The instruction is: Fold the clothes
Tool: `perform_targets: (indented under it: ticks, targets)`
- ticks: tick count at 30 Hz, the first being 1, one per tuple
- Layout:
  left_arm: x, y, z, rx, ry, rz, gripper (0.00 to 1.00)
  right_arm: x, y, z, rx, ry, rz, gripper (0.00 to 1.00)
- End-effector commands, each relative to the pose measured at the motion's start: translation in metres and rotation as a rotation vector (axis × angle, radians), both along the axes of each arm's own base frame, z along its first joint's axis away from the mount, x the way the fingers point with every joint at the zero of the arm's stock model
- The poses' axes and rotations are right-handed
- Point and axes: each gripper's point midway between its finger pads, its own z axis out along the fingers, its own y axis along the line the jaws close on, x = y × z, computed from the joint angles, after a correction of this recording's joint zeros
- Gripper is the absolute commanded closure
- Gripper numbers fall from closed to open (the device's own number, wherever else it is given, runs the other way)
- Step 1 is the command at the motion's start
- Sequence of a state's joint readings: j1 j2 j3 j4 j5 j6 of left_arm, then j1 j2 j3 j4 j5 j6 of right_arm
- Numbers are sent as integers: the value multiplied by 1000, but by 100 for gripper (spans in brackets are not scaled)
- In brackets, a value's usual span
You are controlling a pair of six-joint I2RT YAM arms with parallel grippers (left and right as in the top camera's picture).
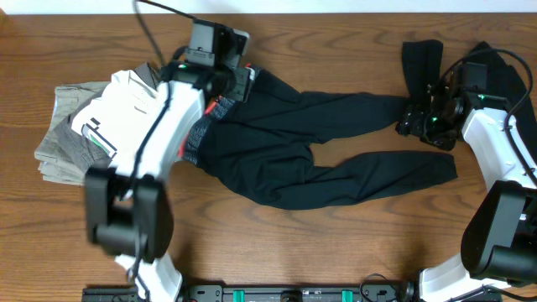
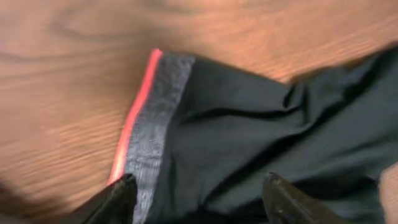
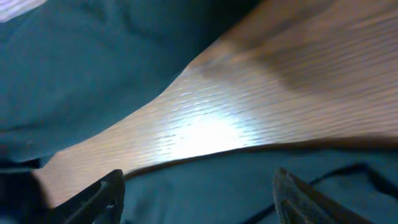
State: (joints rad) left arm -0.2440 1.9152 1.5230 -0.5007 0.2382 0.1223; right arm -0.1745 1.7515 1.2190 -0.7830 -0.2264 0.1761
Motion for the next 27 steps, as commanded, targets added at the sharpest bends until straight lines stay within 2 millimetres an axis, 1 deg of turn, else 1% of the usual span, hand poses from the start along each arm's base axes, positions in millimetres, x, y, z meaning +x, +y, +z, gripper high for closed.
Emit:
perform_targets:
  ticks: [1,4,7,8,9,10,12,14,15,18,19,20,21,22,24,27]
  targets:
    - [6,-8,-43,2,53,-60,30,-1,20,3,105,-16,74,26]
    - [13,-9,-69,11,63,-71,26,-2,28,5,146,-25,104,25]
    - [16,-10,-88,21,74,-83,28,-3,30,6,163,-22,105,26]
    - [16,-10,-93,24,79,-87,30,-3,31,6,168,-23,107,26]
    - [16,-10,-98,28,85,-91,36,-3,32,7,172,-24,107,26]
    - [16,-10,-103,31,91,-95,44,-3,32,7,174,-24,108,26]
    - [15,-10,-113,43,101,-112,72,-3,32,7,177,-21,98,26]
    - [14,-9,-124,49,113,-116,90,-3,32,7,183,-16,78,27]
    - [14,-9,-131,52,121,-118,94,-3,32,7,187,-13,66,27]
    - [19,-6,-153,74,123,-108,94,-3,33,7,198,-2,33,28]
    - [24,0,-161,102,111,-79,94,-3,33,7,203,-1,29,28]
    - [32,10,-166,137,93,-17,94,-3,35,8,214,-2,32,29]
    - [39,19,-167,160,77,41,94,-3,37,8,222,-2,35,29]
    - [49,31,-167,183,49,123,94,-3,39,9,229,-2,41,29]
    - [66,50,-158,185,-7,232,94,-5,43,8,230,9,50,29]
    - [92,78,-135,129,-56,372,94,-8,48,7,215,19,78,28]
